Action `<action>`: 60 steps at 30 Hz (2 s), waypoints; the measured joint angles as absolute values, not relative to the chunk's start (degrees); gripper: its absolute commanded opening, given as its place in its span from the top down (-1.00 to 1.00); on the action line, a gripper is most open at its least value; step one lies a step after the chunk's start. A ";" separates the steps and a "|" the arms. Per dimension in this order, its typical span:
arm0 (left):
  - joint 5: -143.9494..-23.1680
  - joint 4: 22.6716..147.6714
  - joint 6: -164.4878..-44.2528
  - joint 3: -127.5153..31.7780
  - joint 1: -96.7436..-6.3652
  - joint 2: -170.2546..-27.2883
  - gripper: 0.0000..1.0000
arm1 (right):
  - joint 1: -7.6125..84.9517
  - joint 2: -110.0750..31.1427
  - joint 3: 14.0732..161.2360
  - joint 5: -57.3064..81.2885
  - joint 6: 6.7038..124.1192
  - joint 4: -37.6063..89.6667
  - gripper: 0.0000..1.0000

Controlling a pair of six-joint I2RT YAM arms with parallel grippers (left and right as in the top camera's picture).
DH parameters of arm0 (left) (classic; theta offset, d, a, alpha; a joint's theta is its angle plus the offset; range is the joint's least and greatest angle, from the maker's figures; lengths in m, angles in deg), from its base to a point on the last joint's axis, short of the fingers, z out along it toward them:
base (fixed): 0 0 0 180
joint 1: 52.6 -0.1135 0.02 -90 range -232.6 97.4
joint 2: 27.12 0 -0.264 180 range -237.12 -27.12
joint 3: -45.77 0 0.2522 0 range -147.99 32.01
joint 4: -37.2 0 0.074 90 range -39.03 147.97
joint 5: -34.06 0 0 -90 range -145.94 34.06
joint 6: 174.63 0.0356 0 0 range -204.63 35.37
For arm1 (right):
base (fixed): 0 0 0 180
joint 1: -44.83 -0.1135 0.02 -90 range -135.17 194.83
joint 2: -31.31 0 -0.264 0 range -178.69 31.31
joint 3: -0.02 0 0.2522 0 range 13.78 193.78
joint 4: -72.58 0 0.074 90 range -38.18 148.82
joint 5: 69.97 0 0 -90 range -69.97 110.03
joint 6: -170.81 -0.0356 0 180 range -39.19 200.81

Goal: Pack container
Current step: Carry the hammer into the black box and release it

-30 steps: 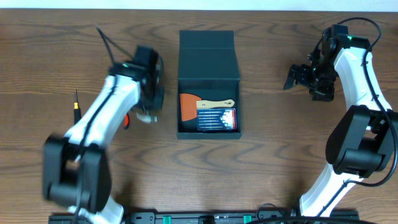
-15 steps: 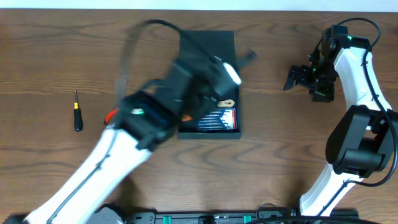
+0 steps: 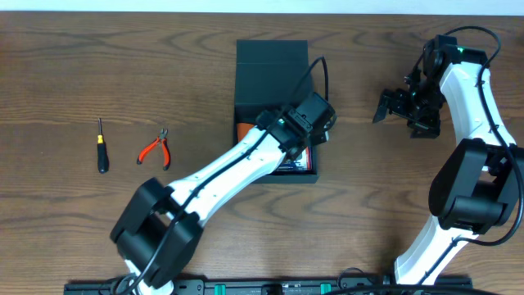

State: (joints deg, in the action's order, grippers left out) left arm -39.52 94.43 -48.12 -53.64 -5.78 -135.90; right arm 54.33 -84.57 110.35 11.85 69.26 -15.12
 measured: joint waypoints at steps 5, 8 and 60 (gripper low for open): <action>-38.97 94.30 -47.75 -53.53 -6.30 -136.22 0.89 | 54.33 -84.57 110.35 11.85 69.26 -15.33 -0.99; -40.52 94.30 -48.34 -53.53 -7.94 -136.22 0.88 | 54.33 -84.57 110.35 11.85 69.26 -15.33 -0.98; -56.17 89.49 -50.02 -47.50 -16.51 -136.22 0.89 | 54.33 -84.57 110.35 11.85 69.26 -15.36 -0.99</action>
